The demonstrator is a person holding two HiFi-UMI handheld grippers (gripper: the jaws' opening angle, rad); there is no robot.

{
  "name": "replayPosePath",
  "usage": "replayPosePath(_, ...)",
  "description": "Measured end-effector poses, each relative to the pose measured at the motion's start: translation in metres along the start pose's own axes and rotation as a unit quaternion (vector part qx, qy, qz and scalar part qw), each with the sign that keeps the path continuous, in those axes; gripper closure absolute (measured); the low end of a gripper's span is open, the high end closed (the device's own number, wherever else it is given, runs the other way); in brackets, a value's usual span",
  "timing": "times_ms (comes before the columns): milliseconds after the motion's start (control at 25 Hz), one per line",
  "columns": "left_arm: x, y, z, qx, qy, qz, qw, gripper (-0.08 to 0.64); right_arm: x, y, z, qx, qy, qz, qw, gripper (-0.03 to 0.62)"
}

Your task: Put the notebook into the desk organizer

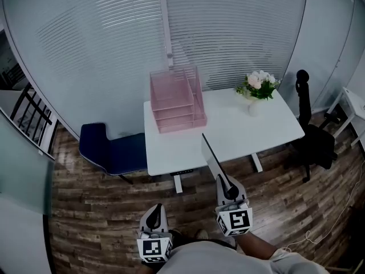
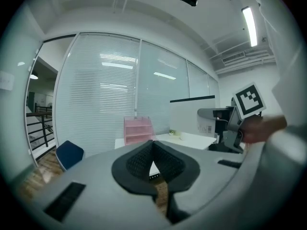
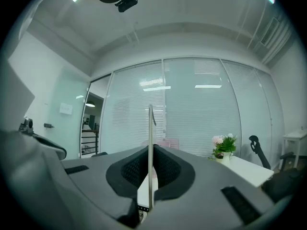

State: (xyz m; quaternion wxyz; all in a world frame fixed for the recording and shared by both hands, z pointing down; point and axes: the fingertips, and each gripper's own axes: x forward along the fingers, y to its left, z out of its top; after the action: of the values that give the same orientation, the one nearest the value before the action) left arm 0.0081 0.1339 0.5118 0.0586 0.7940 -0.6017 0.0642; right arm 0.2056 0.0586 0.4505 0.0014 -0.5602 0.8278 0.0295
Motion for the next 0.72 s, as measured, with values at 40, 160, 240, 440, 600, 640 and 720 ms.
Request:
replayPosePath(40,0.002,0.001,-0.003,-0.004,0.004,0.002,1.0,0.551,0.008,-0.003,-0.002,-0.004,0.003,0.002,1.0,0.569)
replayPosePath(160,0.008,0.01,-0.015,-0.009,0.023,0.005,0.9997,0.551,0.033,-0.007,-0.003,-0.013,0.005,0.003,1.0,0.569)
replayPosePath(240,0.022,0.022,-0.019,-0.012,0.018,0.003,0.9998,0.551,0.056,-0.008,-0.003,-0.016,0.002,0.002,1.0,0.569)
replayPosePath(440,0.074,0.06,-0.019,-0.027,0.007,-0.013,0.9995,0.551,0.122,-0.01,0.001,-0.053,0.006,-0.012,0.999,0.569)
replayPosePath(600,0.114,0.099,-0.014,-0.034,0.009,-0.036,0.9987,0.551,0.186,-0.008,0.008,-0.091,0.017,-0.025,0.995,0.569)
replayPosePath(640,0.123,0.108,-0.01,-0.032,0.012,-0.043,0.9985,0.551,0.203,-0.008,0.01,-0.101,0.02,-0.028,0.994,0.569)
replayPosePath(720,0.139,0.126,-0.005,-0.03,0.03,-0.055,0.9976,0.551,0.239,-0.008,0.016,-0.119,0.025,-0.031,0.992,0.569)
